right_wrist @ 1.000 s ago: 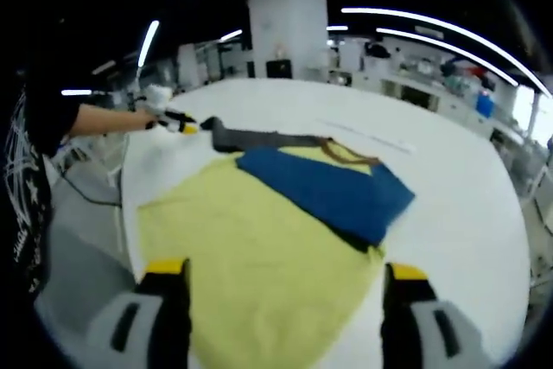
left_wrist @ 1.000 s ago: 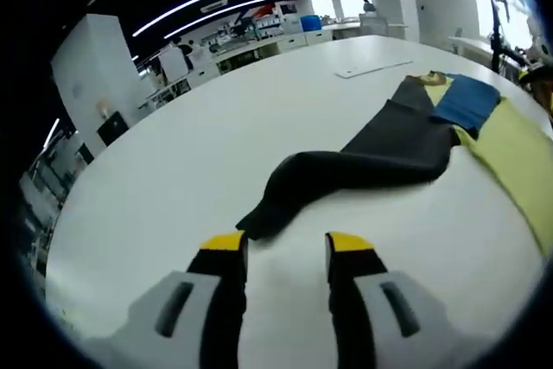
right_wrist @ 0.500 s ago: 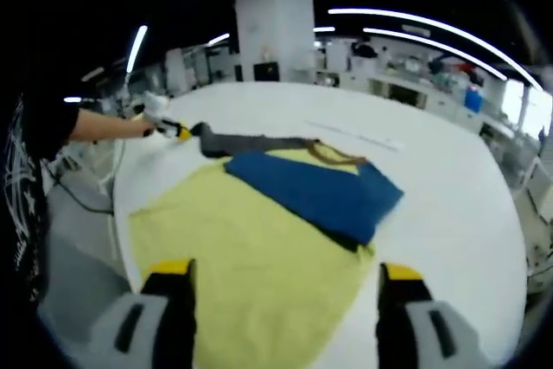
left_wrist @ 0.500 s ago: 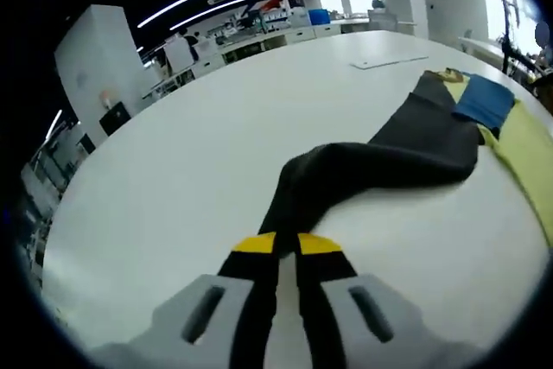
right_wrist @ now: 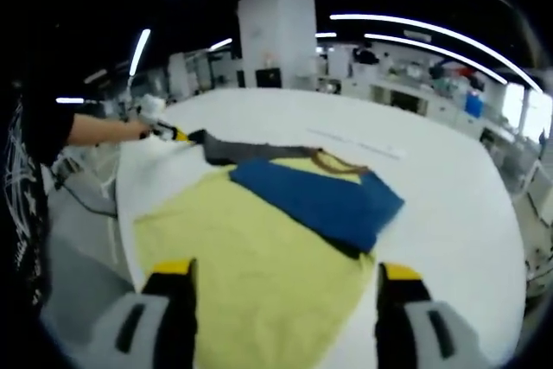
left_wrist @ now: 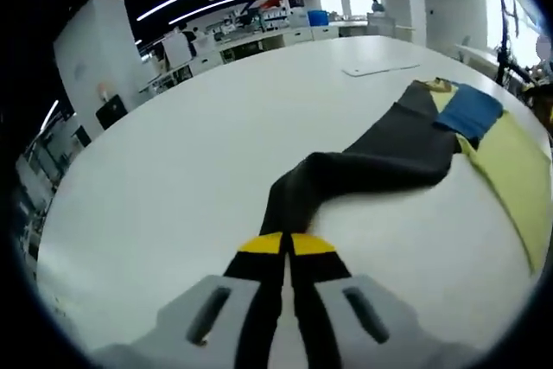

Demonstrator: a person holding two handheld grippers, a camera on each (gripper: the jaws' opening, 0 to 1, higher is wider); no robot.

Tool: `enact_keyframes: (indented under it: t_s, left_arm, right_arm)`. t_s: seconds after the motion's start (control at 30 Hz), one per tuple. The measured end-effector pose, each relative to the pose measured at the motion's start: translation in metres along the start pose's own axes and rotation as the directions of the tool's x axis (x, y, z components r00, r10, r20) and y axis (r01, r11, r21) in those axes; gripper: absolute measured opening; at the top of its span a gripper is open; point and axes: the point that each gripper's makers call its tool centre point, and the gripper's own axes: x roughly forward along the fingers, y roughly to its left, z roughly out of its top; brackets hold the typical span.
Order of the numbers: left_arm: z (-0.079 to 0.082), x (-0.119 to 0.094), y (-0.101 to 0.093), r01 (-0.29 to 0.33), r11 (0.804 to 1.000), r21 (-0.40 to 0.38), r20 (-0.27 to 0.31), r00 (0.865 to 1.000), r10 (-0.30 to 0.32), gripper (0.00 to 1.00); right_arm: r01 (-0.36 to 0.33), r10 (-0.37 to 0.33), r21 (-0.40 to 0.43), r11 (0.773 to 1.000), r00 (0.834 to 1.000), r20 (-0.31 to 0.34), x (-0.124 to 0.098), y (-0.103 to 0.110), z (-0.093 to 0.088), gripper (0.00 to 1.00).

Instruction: Fold the garment on the visible template until the final outline fits inside the template.

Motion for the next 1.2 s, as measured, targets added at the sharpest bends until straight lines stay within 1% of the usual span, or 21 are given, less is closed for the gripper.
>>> enact_keyframes:
  t_s: [0.07,0.17,0.23,0.43,0.57,0.6,0.63,0.73,0.87,0.93,1.03,1.1,1.13,1.17,1.2]
  left_arm:
    - [-0.002,-0.008,-0.001,0.001,1.0,-0.02,-0.013,1.0,-0.001,0.0]
    - [0.002,-0.024,-0.007,0.005,1.0,-0.029,-0.007,1.0,-0.005,0.0]
    - [0.004,-0.03,-0.009,0.009,0.999,-0.034,-0.008,1.0,-0.009,0.0]
    - [0.012,-0.048,-0.016,0.022,0.999,-0.05,0.017,1.0,-0.021,0.0]
    - [0.021,-0.063,-0.026,0.06,0.997,-0.055,0.039,0.998,-0.058,0.0]
    - [0.022,-0.065,-0.028,0.065,0.997,-0.049,0.045,0.997,-0.063,0.0]
    - [0.022,-0.062,-0.029,0.067,0.997,-0.043,0.04,0.997,-0.066,0.0]
    - [0.018,-0.059,-0.028,0.049,0.999,-0.008,0.014,0.999,-0.049,0.0]
    - [0.015,-0.058,-0.019,0.024,0.999,-0.028,0.022,0.999,-0.023,0.0]
    - [0.014,-0.056,-0.014,0.007,0.999,-0.038,0.033,0.999,-0.005,0.04]
    - [0.01,-0.053,-0.009,-0.027,0.999,-0.038,0.038,0.999,0.029,0.17]
    - [0.006,-0.048,-0.006,-0.037,0.999,-0.04,0.04,0.998,0.039,0.26]
    - [0.003,-0.045,-0.005,-0.041,0.998,-0.052,0.038,0.998,0.043,0.28]
    - [0.0,-0.041,0.0,-0.044,0.997,-0.069,0.034,0.998,0.047,0.31]
    - [-0.005,-0.037,0.005,-0.049,0.994,-0.099,0.027,0.998,0.052,0.31]
  right_arm:
    - [0.002,-0.001,-0.005,1.0,1.0,0.004,-0.001,0.0,0.001,0.85]
    - [-0.001,0.001,-0.007,1.0,1.0,0.011,-0.004,-0.001,0.002,0.85]
    - [0.0,0.0,-0.009,1.0,1.0,0.014,-0.005,0.0,0.003,0.85]
    - [0.0,0.0,-0.007,1.0,1.0,0.02,-0.007,0.001,0.003,0.84]
    - [0.003,-0.003,-0.005,1.0,1.0,0.025,-0.01,0.004,0.003,0.84]
    - [0.006,-0.006,-0.005,1.0,1.0,0.029,-0.011,0.003,0.003,0.84]
    - [0.009,-0.009,-0.002,1.0,0.999,0.031,-0.011,0.003,0.003,0.84]
    - [0.01,-0.01,0.001,1.0,1.0,0.028,-0.012,0.002,0.001,0.84]
    - [0.01,-0.01,-0.001,1.0,1.0,0.029,-0.013,0.002,0.002,0.84]
    - [0.011,-0.011,0.004,1.0,0.999,0.035,-0.013,0.001,0.002,0.85]
    - [0.013,-0.014,0.007,1.0,0.999,0.031,-0.012,0.002,0.001,0.85]
    - [0.011,-0.011,0.011,1.0,1.0,0.029,-0.011,0.003,0.0,0.85]
    - [0.009,-0.009,0.012,1.0,1.0,0.029,-0.011,0.004,0.0,0.85]
    - [0.007,-0.007,0.014,1.0,1.0,0.029,-0.01,0.004,-0.001,0.85]
    - [0.005,-0.006,0.015,1.0,1.0,0.027,-0.01,0.005,-0.001,0.85]
